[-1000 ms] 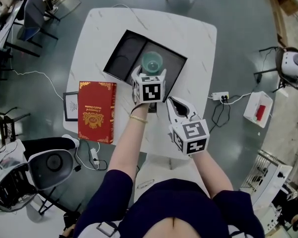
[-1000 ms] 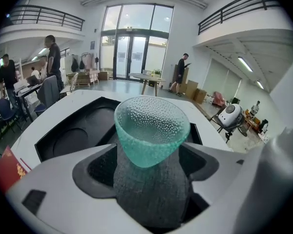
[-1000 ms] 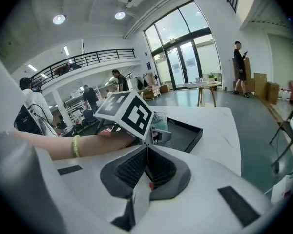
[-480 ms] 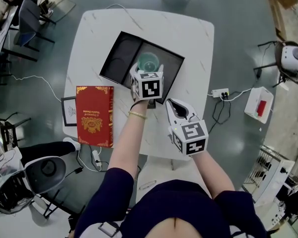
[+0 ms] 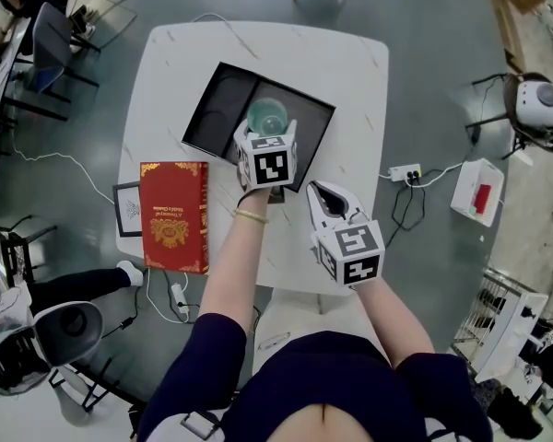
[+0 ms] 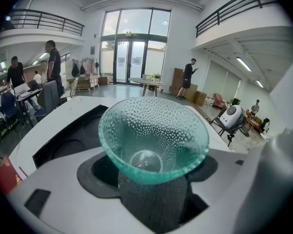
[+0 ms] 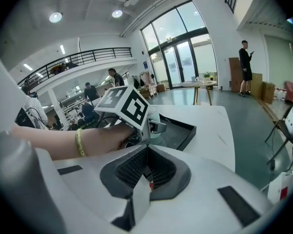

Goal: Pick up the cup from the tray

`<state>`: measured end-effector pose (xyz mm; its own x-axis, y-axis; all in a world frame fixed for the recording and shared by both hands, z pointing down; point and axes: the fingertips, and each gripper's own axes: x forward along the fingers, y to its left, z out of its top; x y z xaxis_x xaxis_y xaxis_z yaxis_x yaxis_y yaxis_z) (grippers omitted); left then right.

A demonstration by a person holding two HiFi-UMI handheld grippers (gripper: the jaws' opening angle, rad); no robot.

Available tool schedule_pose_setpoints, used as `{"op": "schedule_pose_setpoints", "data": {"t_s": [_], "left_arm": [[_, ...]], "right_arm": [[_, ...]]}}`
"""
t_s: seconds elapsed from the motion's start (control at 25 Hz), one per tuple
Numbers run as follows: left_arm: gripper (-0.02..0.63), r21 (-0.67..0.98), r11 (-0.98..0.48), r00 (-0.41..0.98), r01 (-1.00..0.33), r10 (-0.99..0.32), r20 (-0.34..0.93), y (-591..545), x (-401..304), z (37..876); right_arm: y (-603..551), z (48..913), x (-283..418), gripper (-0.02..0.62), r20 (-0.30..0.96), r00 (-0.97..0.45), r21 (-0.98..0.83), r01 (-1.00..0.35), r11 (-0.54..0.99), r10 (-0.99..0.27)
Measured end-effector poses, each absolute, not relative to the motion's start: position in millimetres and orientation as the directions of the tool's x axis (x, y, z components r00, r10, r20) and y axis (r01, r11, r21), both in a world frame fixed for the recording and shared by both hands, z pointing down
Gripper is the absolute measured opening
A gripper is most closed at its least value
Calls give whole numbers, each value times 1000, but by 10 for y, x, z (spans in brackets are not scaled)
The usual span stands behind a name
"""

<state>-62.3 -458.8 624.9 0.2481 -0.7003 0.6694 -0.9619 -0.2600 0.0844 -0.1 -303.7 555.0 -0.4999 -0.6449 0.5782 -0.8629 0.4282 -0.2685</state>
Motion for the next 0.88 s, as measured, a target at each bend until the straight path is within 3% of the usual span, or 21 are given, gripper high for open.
{"op": "schedule_pose_setpoints", "data": {"t_s": [0.88], "left_arm": [[365, 159, -230, 278, -960, -715, 642, -3321, -793, 5304]], "right_arm": [[-2895, 5060, -36, 9, 500, -531, -213, -841, 498, -684]]}}
